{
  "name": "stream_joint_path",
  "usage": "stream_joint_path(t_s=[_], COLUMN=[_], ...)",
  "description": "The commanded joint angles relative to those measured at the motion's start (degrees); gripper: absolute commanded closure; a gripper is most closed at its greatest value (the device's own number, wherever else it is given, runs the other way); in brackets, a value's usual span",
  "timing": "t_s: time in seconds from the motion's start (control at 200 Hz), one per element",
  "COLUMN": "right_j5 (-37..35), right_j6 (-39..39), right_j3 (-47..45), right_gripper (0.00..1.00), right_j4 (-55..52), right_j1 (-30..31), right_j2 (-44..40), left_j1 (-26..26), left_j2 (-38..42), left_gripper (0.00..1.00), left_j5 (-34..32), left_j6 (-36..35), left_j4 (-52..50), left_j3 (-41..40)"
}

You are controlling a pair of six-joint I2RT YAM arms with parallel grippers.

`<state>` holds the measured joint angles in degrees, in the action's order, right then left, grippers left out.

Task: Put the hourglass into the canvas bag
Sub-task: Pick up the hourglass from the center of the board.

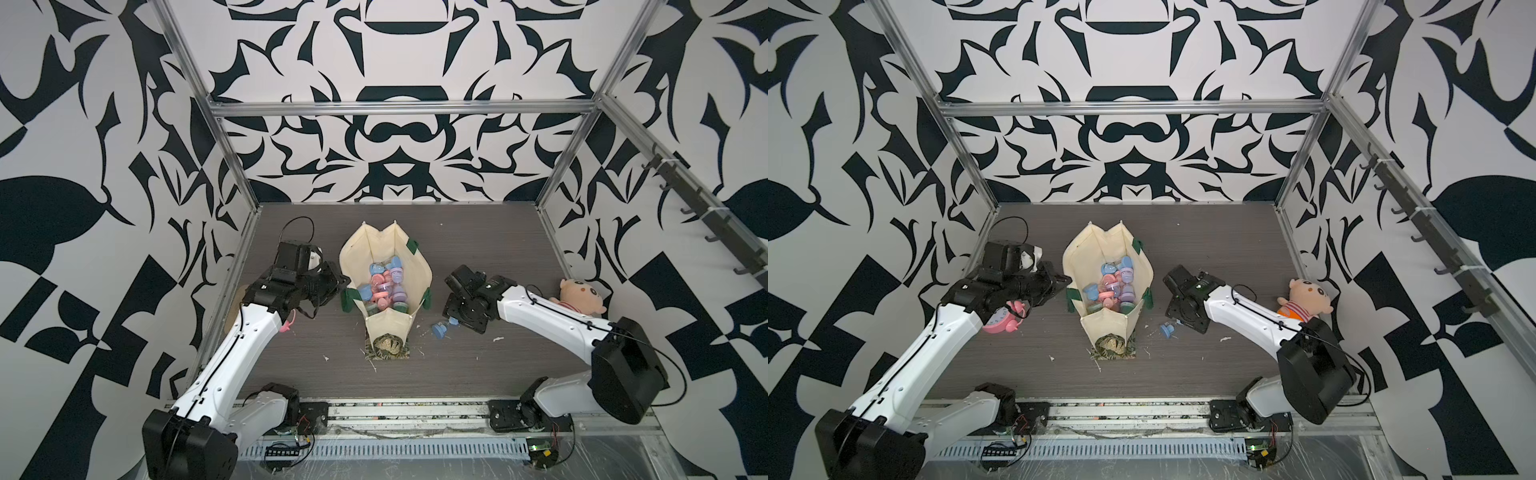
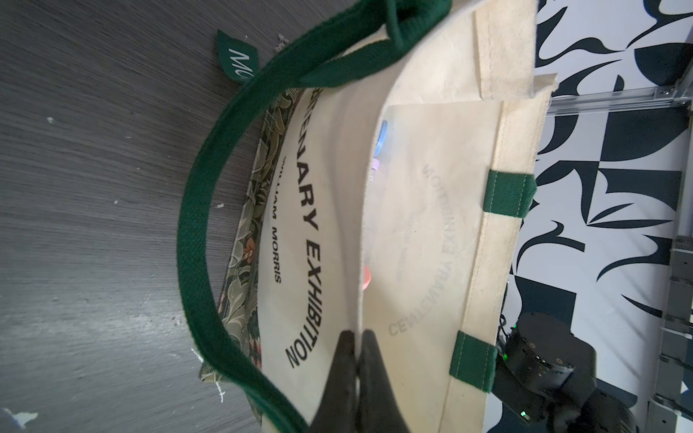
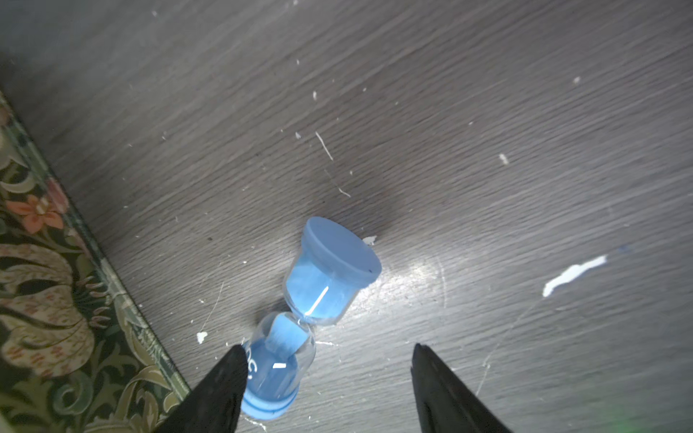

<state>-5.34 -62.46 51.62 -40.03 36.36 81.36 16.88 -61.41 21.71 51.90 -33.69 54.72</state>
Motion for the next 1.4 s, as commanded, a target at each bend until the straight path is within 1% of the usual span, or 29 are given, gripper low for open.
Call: stream_joint_path(t_s=[0.0, 0.22, 0.63, 1.075, 1.205, 1.395], right_j5=[0.98, 3.73, 5.09, 5.61, 5.69, 5.70], right_j6=[-0.92, -0.98, -0.30, 0.47, 0.58, 0.93], right_j3=[-0.46, -2.02, -1.93, -3.10, -3.29, -3.50], right_gripper=[0.27, 0.30, 0.36, 0.42, 0.48, 0.65], right_j4=[2.08, 5.06, 6.74, 8.21, 8.40, 8.47], right_j1=[-0.52, -2.50, -5.64, -6.85, -7.01, -7.13], right_j2=[0.29, 2.63, 6.24, 9.48, 10.11, 10.32], left_j1=[-0.17, -0.15, -0.17, -0.17, -0.16, -0.14], left_j2=[0.67, 0.43, 1.43, 1.99, 1.93, 1.69], left_gripper=[0.98, 0.99, 0.98, 0.98, 0.98, 0.98], left_j5=[-0.36, -0.25, -0.21, -0.29, -0.28, -0.25], left_j6=[-0.29, -0.46, -0.55, -0.57, -0.56, -0.62], left_j4=[-0.11, 0.08, 0.18, 0.23, 0.23, 0.30], left_j3=[-1.04, -0.80, -1.73, -2.24, -2.35, -2.38])
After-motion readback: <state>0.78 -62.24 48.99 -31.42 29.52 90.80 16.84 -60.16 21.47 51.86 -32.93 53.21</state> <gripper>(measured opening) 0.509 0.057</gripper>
